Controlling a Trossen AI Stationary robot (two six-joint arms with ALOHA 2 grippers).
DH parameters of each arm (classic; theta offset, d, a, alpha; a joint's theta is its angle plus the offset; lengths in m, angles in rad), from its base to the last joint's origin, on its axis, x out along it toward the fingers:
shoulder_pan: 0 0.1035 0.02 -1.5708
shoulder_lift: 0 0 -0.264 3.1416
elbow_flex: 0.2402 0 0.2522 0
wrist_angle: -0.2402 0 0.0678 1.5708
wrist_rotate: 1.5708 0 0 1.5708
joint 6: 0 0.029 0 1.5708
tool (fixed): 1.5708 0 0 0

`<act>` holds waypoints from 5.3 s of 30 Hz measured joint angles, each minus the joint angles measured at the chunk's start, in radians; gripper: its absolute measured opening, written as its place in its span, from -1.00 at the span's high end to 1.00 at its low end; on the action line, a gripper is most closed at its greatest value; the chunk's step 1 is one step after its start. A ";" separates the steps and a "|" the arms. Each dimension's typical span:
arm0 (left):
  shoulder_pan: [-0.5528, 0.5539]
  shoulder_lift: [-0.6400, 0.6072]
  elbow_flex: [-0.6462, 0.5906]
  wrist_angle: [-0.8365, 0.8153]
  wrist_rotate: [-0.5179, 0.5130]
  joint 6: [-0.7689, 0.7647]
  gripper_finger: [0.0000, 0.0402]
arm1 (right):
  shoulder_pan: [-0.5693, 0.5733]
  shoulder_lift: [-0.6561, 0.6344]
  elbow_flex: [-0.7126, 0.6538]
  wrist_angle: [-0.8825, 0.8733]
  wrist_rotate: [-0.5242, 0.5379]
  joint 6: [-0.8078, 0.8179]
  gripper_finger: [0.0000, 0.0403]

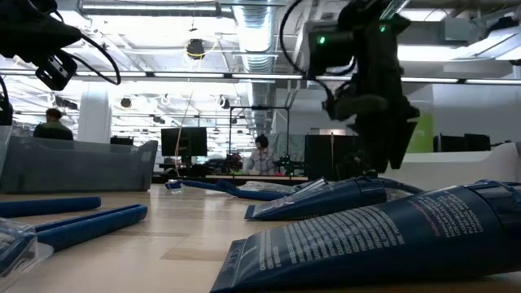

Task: Pick & Place Travel size toiletries
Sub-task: Put the blue shave cream into the right black bin

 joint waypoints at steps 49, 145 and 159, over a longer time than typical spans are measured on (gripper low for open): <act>0.000 0.006 0.000 0.031 0.001 0.000 0.99 | 0.022 -0.238 0.000 0.037 -0.113 0.126 0.42; 0.000 0.060 0.001 0.105 0.031 0.000 0.99 | 0.426 0.120 0.217 0.162 -0.240 0.317 -0.29; 0.000 0.133 0.001 0.111 0.033 0.000 0.99 | 0.410 0.120 0.217 0.165 -0.239 0.314 -0.29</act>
